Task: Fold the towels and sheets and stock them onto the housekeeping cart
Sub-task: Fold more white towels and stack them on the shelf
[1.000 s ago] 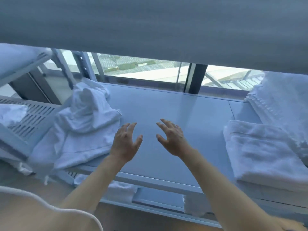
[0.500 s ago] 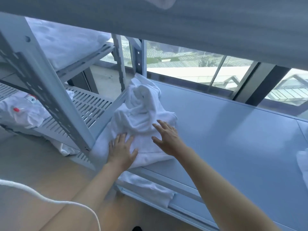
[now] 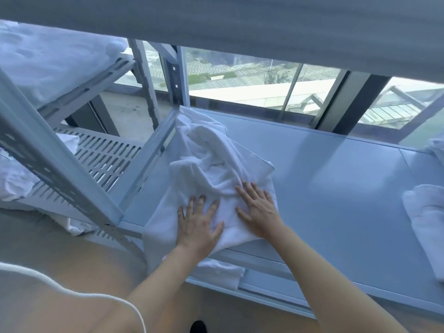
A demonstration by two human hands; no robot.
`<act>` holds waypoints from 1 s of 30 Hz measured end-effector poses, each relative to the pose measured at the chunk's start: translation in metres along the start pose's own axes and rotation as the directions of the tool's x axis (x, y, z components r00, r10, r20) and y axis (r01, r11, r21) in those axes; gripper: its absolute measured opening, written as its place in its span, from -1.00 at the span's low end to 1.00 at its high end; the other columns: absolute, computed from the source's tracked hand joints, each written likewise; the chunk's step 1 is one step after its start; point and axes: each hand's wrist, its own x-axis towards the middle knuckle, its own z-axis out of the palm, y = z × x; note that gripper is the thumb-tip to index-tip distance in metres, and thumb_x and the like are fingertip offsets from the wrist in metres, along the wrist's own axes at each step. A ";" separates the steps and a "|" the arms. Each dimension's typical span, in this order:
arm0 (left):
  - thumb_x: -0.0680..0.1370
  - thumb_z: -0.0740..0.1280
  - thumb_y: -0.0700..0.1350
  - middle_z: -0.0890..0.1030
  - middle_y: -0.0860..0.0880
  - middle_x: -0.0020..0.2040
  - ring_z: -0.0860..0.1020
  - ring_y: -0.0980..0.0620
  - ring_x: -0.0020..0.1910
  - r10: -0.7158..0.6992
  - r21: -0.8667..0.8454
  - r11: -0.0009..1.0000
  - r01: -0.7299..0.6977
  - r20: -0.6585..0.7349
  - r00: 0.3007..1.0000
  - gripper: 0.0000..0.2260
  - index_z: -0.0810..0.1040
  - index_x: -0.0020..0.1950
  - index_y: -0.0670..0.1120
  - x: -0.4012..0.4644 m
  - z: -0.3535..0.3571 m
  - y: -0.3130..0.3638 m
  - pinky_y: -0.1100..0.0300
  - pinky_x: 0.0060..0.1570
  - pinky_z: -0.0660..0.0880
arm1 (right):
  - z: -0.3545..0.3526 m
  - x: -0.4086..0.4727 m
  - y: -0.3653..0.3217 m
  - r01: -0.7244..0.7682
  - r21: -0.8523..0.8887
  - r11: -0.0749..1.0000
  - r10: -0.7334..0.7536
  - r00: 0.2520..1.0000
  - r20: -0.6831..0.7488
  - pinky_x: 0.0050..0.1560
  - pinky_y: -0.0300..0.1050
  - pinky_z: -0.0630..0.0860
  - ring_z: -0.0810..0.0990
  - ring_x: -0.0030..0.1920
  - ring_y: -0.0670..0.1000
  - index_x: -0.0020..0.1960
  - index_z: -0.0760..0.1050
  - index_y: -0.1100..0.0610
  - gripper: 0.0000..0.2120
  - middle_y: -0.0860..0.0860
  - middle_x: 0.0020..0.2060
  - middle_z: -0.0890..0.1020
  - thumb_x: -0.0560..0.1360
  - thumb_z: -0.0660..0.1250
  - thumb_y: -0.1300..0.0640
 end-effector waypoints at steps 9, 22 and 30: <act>0.59 0.07 0.32 0.13 -0.05 0.67 -0.01 -0.13 0.66 0.227 -0.021 0.974 -0.226 0.061 0.972 -0.39 0.14 0.65 0.23 0.000 0.037 0.139 -0.27 0.55 -0.06 | -0.028 -0.109 0.118 -0.261 0.010 0.965 0.261 0.965 -0.037 0.62 0.09 -0.13 -0.17 0.65 -0.07 0.66 -0.10 -0.20 -0.34 -0.15 0.66 -0.08 0.66 0.12 -0.21; 0.66 0.07 0.27 0.10 -0.02 0.68 0.08 -0.04 0.65 0.217 -0.044 0.976 -0.215 0.059 0.974 -0.39 0.14 0.67 0.05 -0.042 0.040 0.184 -0.05 0.56 0.15 | -0.032 -0.230 0.165 -0.259 0.023 0.966 0.260 0.962 -0.084 0.63 0.11 -0.16 -0.30 0.63 -0.10 0.66 -0.21 -0.19 -0.34 -0.19 0.65 -0.21 0.69 0.06 -0.15; 0.50 0.36 0.01 0.60 0.00 0.02 0.53 -0.14 -0.02 0.229 -0.014 0.971 -0.237 -0.209 0.951 -0.75 0.64 0.11 -0.05 -0.065 0.003 0.170 -0.01 -0.14 0.46 | -0.045 -0.250 0.140 -0.159 0.152 0.976 0.188 0.961 -0.205 0.44 0.11 0.34 0.27 0.55 -0.02 0.56 0.31 -0.10 -0.48 -0.12 0.55 0.30 0.61 0.16 -0.14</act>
